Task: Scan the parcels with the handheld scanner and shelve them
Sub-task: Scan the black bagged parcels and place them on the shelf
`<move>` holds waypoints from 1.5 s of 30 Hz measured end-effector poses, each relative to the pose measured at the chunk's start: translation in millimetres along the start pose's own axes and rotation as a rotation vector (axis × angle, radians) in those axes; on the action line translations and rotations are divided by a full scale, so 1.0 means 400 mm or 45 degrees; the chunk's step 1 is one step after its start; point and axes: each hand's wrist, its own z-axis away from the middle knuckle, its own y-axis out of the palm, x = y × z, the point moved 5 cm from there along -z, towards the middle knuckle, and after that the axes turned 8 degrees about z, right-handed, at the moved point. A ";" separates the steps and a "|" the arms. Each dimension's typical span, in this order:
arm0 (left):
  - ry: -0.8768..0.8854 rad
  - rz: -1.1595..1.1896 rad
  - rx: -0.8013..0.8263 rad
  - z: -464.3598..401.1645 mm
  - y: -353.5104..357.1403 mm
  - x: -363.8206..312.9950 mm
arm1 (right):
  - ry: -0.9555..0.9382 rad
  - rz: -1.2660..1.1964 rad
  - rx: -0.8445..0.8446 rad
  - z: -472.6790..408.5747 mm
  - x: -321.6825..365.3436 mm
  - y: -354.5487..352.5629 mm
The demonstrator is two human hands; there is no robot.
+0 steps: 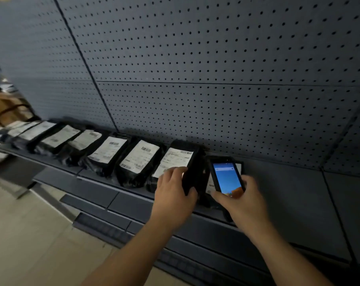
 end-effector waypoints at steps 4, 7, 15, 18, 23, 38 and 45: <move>-0.016 -0.101 -0.114 0.047 -0.096 0.098 | -0.090 0.057 0.144 0.032 0.081 0.119; -0.075 -0.146 -0.212 0.074 -0.191 0.180 | -0.156 0.092 0.242 0.061 0.149 0.215; -0.309 -0.253 -0.374 0.147 -0.478 0.464 | -0.286 0.148 0.444 0.155 0.342 0.539; -0.387 -0.241 -0.428 0.186 -0.590 0.585 | -0.337 0.157 0.523 0.211 0.412 0.691; -0.536 -0.208 -0.528 0.264 -0.759 0.776 | -0.433 0.216 0.634 0.307 0.514 0.933; -1.009 -0.169 -0.765 0.360 -1.120 1.275 | -0.623 0.425 1.045 0.420 0.757 1.625; -1.207 -0.212 -0.873 0.264 -1.318 1.462 | -0.691 0.379 1.232 0.362 0.943 1.963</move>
